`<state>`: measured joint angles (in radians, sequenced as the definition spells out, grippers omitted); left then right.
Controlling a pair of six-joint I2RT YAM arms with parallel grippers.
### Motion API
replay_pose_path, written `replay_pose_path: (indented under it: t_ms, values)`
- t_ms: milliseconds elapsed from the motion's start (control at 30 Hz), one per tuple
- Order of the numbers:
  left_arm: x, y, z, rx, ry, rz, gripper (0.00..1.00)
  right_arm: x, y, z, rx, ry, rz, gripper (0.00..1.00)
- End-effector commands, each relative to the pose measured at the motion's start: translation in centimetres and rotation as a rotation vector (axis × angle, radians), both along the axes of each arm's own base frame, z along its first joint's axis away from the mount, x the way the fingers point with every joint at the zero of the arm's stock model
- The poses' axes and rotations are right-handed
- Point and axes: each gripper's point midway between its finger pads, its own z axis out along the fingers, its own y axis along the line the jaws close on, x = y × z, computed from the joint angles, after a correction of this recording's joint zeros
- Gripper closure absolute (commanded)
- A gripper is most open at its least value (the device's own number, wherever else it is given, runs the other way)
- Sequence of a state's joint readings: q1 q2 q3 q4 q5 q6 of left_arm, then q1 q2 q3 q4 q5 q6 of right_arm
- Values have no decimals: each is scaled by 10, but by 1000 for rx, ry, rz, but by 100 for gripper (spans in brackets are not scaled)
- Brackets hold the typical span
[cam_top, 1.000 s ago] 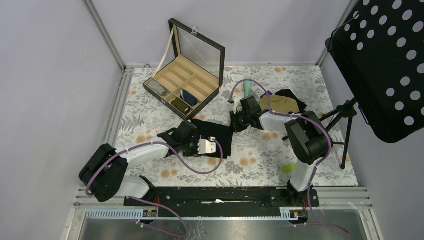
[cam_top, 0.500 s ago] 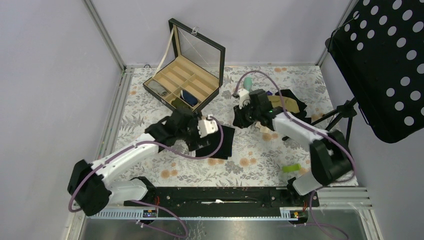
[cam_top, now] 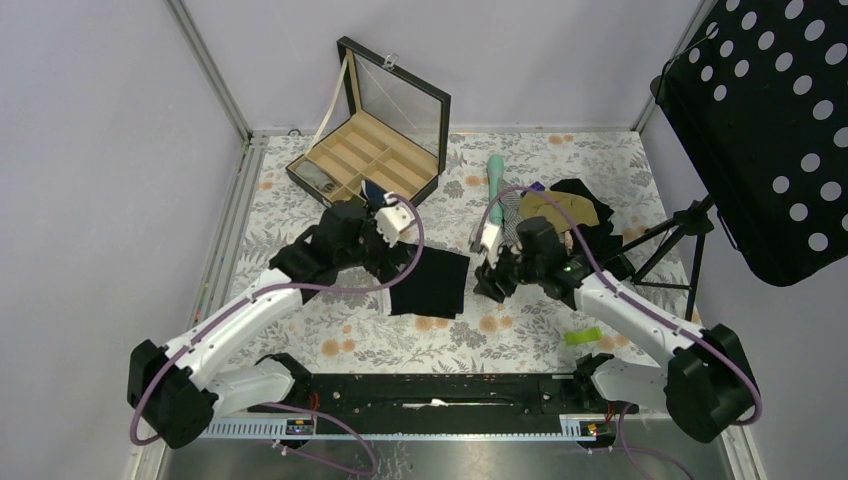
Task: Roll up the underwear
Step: Fold the underwear at the center of the board.
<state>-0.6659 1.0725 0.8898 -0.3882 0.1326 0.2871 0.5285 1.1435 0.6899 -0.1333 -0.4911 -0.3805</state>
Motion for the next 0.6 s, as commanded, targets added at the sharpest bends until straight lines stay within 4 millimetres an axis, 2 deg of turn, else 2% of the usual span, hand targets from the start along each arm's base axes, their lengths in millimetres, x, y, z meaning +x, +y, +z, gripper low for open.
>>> replay_pose_path:
  t_ms: [0, 67, 167, 300, 433, 567]
  values:
    - [7, 1, 9, -127, 133, 36, 9, -46, 16, -29, -92, -11, 294, 47]
    - [9, 5, 2, -134, 228, 79, 13, -51, 28, -33, -99, -25, 346, 48]
    - [27, 23, -2, -198, 308, 222, 16, -53, 45, -39, -99, -31, 392, 50]
    - [45, 51, 2, -296, 297, 383, 16, -48, 60, -50, -116, -39, 417, 48]
    - [48, 71, 6, -328, 267, 452, 14, -46, 69, -61, -146, -41, 458, 46]
    - [44, 79, 10, -334, 232, 455, 14, -42, 76, -66, -166, -50, 486, 47]
